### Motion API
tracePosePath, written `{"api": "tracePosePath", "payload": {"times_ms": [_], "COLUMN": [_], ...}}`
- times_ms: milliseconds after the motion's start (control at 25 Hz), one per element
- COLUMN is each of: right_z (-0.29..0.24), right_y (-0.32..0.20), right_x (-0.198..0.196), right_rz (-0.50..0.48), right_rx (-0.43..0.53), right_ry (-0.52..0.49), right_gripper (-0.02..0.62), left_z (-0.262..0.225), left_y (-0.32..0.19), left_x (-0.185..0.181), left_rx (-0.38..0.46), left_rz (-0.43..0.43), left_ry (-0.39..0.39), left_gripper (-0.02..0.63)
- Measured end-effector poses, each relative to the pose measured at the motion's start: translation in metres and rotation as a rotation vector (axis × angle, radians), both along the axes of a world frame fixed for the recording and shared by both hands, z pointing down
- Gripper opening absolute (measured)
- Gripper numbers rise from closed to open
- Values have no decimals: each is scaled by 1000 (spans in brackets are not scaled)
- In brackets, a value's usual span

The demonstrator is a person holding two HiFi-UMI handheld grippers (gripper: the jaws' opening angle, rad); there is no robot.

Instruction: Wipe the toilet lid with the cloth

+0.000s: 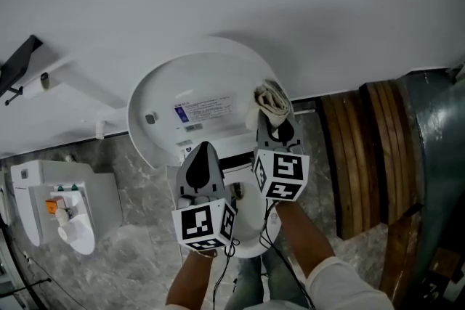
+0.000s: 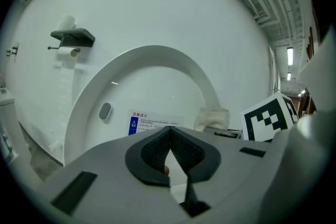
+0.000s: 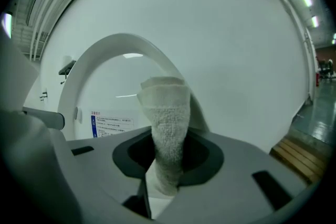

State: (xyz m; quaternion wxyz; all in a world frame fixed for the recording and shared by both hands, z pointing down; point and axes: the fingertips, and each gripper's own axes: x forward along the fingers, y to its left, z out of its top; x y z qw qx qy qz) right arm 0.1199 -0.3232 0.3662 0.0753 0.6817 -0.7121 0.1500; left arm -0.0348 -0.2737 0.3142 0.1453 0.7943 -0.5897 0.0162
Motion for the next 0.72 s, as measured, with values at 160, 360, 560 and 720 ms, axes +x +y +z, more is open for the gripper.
{"api": "tracePosePath", "payload": {"times_ms": [160,360,560,720], "right_z": [4,1,6,17], "right_y": [2,6,15,29], "right_x": [9,-32,-138,-223], "right_rz": [36,-16,-213,-374], "right_rx": [-7,11,23,27], "right_ry": [-11,-17,-6,53], "right_gripper": [97,97,97,97], "left_z": [4,11,22,34], "left_y": [2,7,19,32], "left_x": [-10,-52,-113,-166], "left_rx": [-4,-13,-23,-45], "left_rz": [-16,-84,-179,-261], "left_ry": [3,9,0,9], "left_gripper": [11,11,11,11]}}
